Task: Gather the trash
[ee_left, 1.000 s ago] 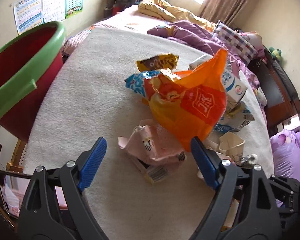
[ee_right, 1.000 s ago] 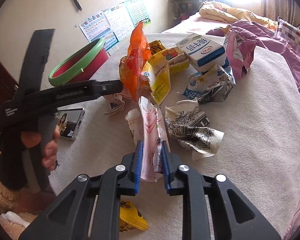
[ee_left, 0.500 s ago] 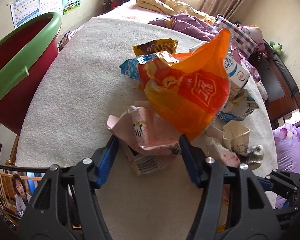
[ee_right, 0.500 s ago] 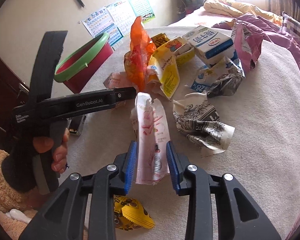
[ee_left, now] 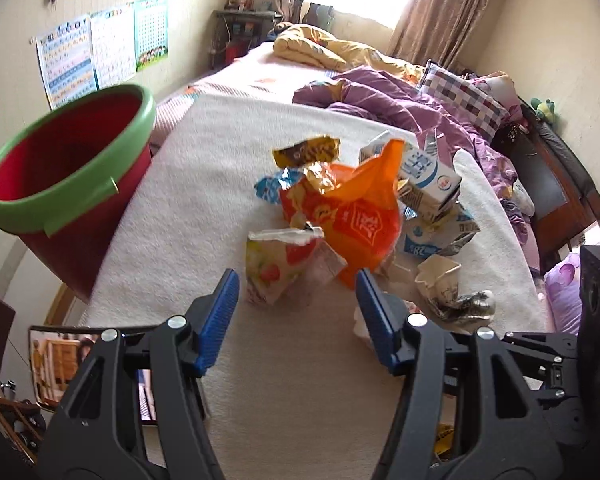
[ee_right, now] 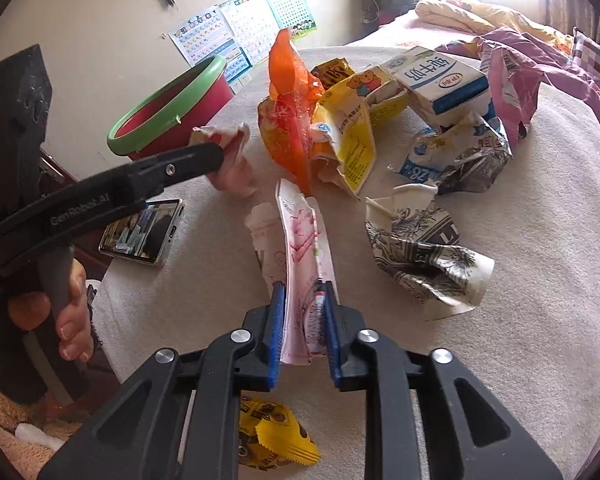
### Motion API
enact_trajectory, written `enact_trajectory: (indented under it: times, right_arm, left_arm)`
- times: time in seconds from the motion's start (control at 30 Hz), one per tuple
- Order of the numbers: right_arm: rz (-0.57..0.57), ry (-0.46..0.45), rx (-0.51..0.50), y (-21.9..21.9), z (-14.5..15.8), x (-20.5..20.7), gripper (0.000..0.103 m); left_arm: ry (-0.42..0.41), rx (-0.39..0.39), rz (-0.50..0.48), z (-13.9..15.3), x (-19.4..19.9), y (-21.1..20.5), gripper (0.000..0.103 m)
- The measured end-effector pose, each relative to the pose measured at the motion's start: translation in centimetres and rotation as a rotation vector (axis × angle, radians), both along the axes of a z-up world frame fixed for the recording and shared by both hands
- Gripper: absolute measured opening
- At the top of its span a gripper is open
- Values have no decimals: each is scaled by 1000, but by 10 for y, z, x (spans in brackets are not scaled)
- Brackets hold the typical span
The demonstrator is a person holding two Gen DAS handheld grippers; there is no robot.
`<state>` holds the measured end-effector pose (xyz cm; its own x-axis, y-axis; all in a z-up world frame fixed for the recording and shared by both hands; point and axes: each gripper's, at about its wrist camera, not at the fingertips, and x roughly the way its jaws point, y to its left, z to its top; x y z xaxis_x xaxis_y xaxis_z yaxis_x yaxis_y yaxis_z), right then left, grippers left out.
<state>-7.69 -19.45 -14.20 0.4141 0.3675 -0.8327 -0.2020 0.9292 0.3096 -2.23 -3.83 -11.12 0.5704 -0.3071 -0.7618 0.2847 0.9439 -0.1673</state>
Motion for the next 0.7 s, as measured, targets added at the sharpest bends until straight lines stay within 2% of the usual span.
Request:
enact_trajectory:
  times: [0.03,0.1,0.13,0.2,0.27,0.33,0.43,0.53,0.6,0.63,0.67,0.7]
  right_arm:
    - [-2,-1,-1,0,0,0,29]
    - [-5,-5,-12,2,0,0,49]
    - [-7,-8,-17,4,1,0,51]
    - [-8,-8,-11,5,1,0,51]
    - [-17,-7,-5,4,2,0,51]
    - [-26,-6,1,1,3,-1,51]
    - [-36,-5,5,-3,4,-2,51]
    - [-40,-5,10,-5,5,-3,51]
    - [-43,-4,12,-10,6,-6,51]
    - [-45,-4,11,-11,6,-6,51]
    - [-47,-2,12,-12,5,-8,51]
    - [-49,0,13,-13,5,-8,51]
  left_arm:
    - [-10,5,0,4,1,-1,58]
    - [-27,14,1,10,1,-1,58]
    - [-31,17,-1,13,2,-1,58]
    - [-35,26,-7,14,4,0,59]
    - [-37,31,-3,13,11,3,75]
    - [-28,16,-29,9,19,1,81]
    - [-21,89,-87,-4,34,-6,84]
    - [51,132,-154,-25,49,-16,84]
    - [77,135,-147,-33,56,-17,79]
    - [93,118,-139,-36,58,-15,61]
    - [113,96,-133,-38,60,-14,49]
    - [124,83,-124,-39,62,-12,49]
